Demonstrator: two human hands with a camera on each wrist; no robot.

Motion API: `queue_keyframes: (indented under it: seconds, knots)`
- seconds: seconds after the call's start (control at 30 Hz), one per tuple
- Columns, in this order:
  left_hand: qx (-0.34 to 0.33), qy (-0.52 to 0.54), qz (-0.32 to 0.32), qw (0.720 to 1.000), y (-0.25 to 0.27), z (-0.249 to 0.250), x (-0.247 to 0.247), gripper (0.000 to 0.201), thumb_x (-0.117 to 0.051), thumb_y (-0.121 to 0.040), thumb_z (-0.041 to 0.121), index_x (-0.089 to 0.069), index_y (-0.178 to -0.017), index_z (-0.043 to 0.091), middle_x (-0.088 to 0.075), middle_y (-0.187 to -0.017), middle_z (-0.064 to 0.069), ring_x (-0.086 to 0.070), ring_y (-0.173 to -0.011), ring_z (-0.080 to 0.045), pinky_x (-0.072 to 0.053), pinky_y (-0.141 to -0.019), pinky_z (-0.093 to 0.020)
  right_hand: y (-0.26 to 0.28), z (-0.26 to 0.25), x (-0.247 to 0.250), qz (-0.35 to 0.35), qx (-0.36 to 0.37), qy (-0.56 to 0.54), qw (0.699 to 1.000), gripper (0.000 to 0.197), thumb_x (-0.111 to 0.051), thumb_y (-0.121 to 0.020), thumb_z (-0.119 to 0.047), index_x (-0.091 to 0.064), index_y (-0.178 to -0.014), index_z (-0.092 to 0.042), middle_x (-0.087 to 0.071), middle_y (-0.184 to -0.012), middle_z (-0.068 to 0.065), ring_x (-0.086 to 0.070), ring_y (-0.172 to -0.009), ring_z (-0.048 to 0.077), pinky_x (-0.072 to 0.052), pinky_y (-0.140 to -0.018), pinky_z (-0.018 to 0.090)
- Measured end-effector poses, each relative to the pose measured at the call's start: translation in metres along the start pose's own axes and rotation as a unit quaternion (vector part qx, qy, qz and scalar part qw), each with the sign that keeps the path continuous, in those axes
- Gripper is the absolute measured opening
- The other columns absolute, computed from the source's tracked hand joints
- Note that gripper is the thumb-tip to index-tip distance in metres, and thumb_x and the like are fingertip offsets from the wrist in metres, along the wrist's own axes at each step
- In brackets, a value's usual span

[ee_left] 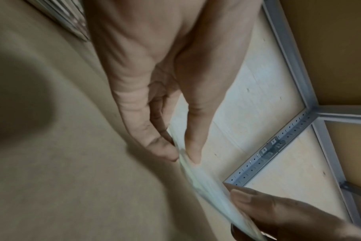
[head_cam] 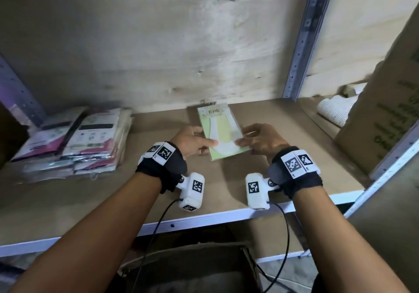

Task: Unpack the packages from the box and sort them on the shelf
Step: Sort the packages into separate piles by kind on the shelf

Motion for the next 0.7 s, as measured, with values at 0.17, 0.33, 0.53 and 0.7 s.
queue_keyframes:
  seconds: [0.17,0.33,0.53,0.7]
  knots:
    - [0.047,-0.038,-0.010,0.998,-0.012,0.014,-0.014,0.029,-0.069,-0.086,-0.005,-0.064,-0.114,-0.005,-0.067,-0.100,-0.013,-0.061,-0.070,-0.013,-0.055,-0.065,-0.018,-0.004,0.001,0.013,0.007,-0.015,0.040,0.999,0.031,-0.082,-0.075,-0.009,-0.067,-0.101,-0.006,-0.070,-0.100,0.010,-0.070,-0.091,0.028,-0.060,-0.082,0.041]
    - [0.083,-0.093,-0.007,0.992,-0.036,0.027,-0.038,0.018,-0.067,-0.086,-0.006,-0.056,-0.082,0.007,-0.065,-0.109,-0.015,-0.065,-0.102,-0.027,-0.056,-0.073,-0.025,-0.006,0.011,0.031,0.035,-0.037,0.096,0.994,0.027,-0.081,-0.077,-0.015,-0.068,-0.099,-0.006,-0.071,-0.100,0.012,-0.070,-0.089,0.026,-0.059,-0.085,0.041]
    - [0.110,-0.121,-0.006,0.986,-0.068,0.031,-0.077,0.023,-0.071,-0.085,-0.003,-0.050,-0.081,0.006,-0.061,-0.113,-0.015,-0.064,-0.099,-0.028,-0.055,-0.085,-0.033,-0.009,0.016,0.066,0.090,-0.047,0.122,0.987,0.060,-0.077,-0.081,-0.023,-0.052,-0.134,-0.010,-0.062,-0.127,0.013,-0.061,-0.114,0.030,-0.049,-0.101,0.044]
    - [0.066,-0.166,0.004,0.984,-0.093,0.037,-0.101,0.042,-0.080,-0.075,0.001,-0.060,-0.110,-0.008,-0.068,-0.109,-0.024,-0.070,-0.093,-0.033,-0.060,-0.085,-0.042,-0.010,0.019,0.089,0.101,-0.045,0.146,0.983,0.060,-0.074,-0.084,-0.028,-0.050,-0.136,-0.014,-0.061,-0.130,0.010,-0.058,-0.118,0.027,-0.047,-0.103,0.043]
Point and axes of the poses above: each hand's wrist, its own y-axis away from the middle knuckle, its own x-axis out of the back of the hand, z = x × y, the point moved 5 cm from there along -y, towards the middle knuckle
